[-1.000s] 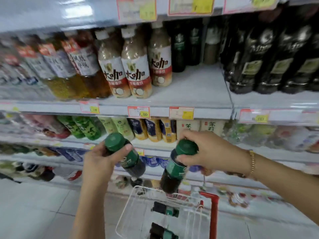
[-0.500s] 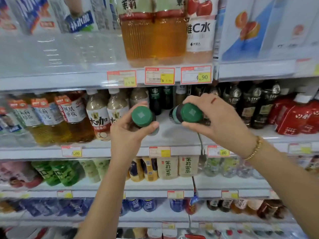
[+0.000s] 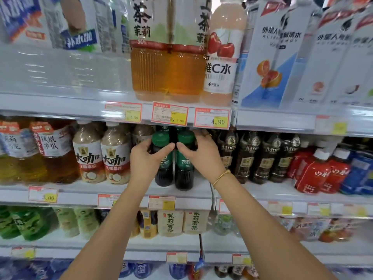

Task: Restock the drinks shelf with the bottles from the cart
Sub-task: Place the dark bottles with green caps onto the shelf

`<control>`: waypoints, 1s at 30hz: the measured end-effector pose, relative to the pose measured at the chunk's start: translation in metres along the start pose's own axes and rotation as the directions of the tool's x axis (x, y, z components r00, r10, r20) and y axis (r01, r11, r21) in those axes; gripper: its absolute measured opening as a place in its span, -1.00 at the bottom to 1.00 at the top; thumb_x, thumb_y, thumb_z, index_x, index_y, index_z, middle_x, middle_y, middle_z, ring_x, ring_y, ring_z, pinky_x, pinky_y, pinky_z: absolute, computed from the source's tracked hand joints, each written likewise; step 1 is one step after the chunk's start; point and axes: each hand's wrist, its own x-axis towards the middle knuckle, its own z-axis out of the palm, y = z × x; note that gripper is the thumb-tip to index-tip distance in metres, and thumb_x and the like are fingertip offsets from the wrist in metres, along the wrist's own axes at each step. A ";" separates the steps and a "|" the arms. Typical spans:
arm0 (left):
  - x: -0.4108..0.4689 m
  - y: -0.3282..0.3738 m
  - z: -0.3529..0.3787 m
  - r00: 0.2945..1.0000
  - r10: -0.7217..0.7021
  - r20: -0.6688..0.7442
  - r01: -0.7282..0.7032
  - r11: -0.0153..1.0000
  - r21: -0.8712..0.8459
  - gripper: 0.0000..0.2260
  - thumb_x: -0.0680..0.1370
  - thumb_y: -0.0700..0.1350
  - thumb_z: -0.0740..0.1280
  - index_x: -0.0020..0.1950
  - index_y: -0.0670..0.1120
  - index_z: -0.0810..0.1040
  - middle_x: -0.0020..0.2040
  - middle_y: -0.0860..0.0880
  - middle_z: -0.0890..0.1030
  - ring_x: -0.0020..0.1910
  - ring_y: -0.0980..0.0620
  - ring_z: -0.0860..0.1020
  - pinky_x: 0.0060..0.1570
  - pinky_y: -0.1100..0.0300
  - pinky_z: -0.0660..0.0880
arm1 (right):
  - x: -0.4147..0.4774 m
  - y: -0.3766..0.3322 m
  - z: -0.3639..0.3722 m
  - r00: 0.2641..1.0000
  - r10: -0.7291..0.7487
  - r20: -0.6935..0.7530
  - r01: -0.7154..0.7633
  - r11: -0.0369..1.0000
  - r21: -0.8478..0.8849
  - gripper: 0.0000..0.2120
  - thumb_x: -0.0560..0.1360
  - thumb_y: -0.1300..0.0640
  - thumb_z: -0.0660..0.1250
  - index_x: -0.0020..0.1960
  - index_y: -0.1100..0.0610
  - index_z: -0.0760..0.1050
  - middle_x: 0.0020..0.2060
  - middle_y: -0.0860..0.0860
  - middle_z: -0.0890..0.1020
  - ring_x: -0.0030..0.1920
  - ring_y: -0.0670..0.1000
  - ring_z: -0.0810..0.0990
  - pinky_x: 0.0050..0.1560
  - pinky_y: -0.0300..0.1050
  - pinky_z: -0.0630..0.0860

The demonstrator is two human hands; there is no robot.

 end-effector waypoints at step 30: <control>-0.007 -0.079 -0.003 1.000 -0.016 0.001 0.011 0.717 0.697 -0.61 0.40 0.13 0.43 0.05 -0.13 0.55 -0.08 -0.05 0.67 -0.13 0.00 0.60 -0.18 0.15 0.52 | 0.081 0.056 0.110 0.808 0.577 0.119 -0.589 0.782 0.205 -0.65 0.50 0.17 0.35 0.21 0.34 0.51 0.18 0.23 0.58 0.19 0.17 0.56 -0.12 -0.20 0.43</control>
